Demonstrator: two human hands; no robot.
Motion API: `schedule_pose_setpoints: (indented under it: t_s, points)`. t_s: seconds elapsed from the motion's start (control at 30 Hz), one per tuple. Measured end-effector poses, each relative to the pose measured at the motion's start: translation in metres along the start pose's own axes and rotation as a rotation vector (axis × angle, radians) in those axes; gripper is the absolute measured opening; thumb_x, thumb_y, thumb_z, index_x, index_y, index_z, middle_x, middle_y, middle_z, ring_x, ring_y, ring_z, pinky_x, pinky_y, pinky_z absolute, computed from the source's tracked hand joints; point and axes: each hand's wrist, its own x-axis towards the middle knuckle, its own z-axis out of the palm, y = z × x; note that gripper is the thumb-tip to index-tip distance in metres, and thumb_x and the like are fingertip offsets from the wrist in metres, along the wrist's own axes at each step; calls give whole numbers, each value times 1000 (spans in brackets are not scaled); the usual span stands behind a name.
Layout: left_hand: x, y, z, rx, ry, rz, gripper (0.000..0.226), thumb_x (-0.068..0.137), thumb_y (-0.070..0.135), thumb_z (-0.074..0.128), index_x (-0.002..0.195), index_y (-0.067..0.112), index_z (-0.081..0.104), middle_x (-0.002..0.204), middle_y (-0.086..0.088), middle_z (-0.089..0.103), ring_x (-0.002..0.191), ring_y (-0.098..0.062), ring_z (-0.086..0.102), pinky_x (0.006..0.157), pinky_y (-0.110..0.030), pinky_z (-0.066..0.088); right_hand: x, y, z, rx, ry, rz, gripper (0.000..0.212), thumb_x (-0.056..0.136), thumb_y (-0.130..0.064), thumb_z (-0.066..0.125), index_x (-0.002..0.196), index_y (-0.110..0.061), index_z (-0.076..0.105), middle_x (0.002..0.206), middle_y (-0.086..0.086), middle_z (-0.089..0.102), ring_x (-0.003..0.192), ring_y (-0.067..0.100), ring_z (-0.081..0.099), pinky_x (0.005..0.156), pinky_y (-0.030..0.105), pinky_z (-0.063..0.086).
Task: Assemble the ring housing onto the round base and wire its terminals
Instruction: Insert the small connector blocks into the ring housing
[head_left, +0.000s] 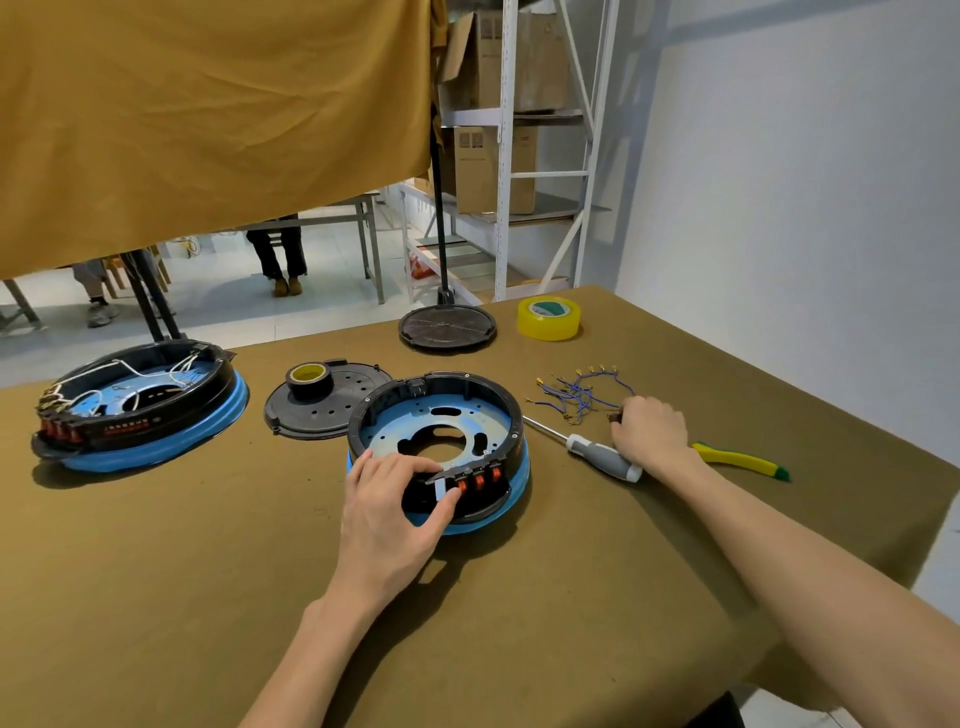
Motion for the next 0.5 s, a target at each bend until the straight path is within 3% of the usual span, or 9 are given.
schedule_pose_setpoints:
  t_s: [0.23, 0.4, 0.5]
  points:
    - [0, -1, 0, 5, 10, 19, 24, 87, 35, 78, 106, 26, 69, 102, 14, 67, 105, -4, 57, 122, -37, 21, 2, -1, -4, 60, 58, -53, 17, 93, -17, 60, 105, -16, 72, 99, 9, 72, 92, 31, 64, 82, 39, 53]
    - [1, -1, 0, 7, -1, 16, 24, 87, 31, 79, 107, 24, 69, 103, 11, 68, 106, -6, 58, 122, -39, 22, 5, -3, -5, 136, -44, -82, 23, 94, -36, 65, 108, -18, 68, 110, 8, 68, 101, 29, 63, 81, 40, 56]
    - [0, -1, 0, 9, -8, 10, 25, 86, 27, 82, 107, 24, 69, 103, 12, 68, 107, -7, 58, 123, -39, 22, 8, -7, -3, 187, -21, -76, 21, 96, -35, 67, 106, -17, 68, 108, 7, 72, 99, 27, 65, 82, 40, 57]
